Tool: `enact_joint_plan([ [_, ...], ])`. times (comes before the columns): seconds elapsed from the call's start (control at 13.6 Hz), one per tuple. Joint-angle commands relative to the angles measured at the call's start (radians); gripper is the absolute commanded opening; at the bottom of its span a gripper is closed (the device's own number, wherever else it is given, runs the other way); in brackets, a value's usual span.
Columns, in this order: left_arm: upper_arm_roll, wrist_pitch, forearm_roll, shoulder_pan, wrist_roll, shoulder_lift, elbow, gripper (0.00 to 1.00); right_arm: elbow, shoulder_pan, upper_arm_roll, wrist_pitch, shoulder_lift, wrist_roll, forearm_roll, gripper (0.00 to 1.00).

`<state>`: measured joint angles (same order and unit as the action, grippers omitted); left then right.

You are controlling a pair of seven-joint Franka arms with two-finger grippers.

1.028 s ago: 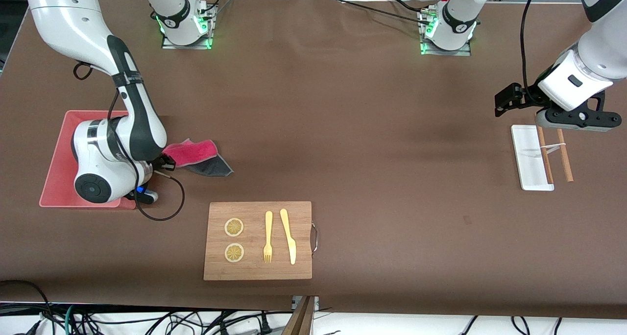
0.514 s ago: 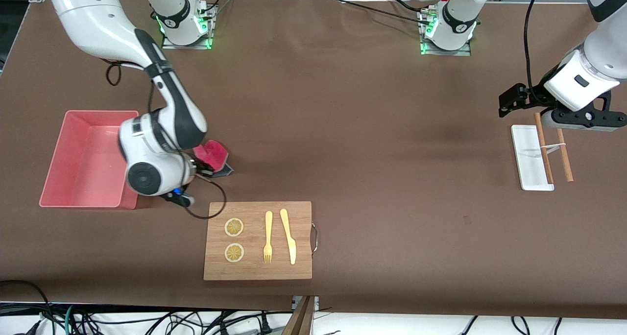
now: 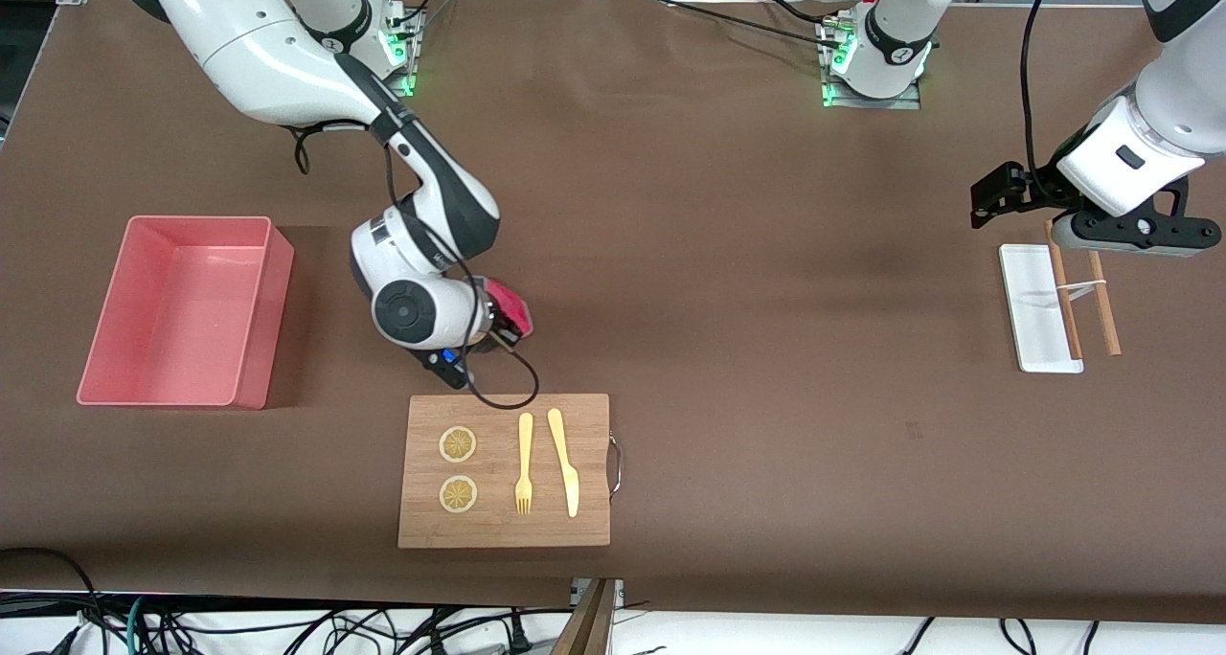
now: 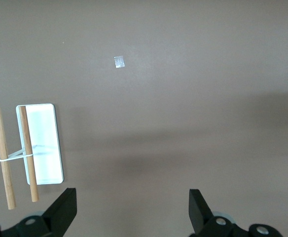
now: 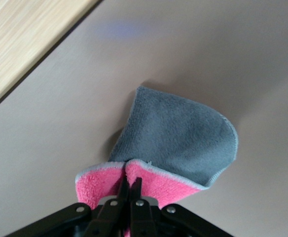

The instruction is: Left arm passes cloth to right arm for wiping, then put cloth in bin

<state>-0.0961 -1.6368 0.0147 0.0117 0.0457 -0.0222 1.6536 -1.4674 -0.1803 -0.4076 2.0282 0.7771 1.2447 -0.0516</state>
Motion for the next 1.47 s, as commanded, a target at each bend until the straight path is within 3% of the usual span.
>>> enact_joint_plan([
  [0.0,-0.001,0.015,0.016,-0.001,-0.026,0.005,-0.008,1.0,0.002,0.005,-0.06,0.049,0.007,0.111,0.027,0.0],
  [0.29,-0.001,0.017,0.014,0.002,-0.024,0.005,-0.009,1.0,0.002,0.021,-0.037,-0.029,-0.001,-0.006,0.024,0.0],
  [0.81,-0.001,0.018,0.016,0.001,-0.03,0.007,-0.008,1.0,0.007,0.058,0.143,-0.244,-0.035,-0.397,0.024,0.0],
  [1.4,-0.001,0.02,0.016,0.001,-0.032,0.007,-0.006,1.0,0.01,0.071,0.34,-0.376,-0.097,-0.783,0.032,0.0],
])
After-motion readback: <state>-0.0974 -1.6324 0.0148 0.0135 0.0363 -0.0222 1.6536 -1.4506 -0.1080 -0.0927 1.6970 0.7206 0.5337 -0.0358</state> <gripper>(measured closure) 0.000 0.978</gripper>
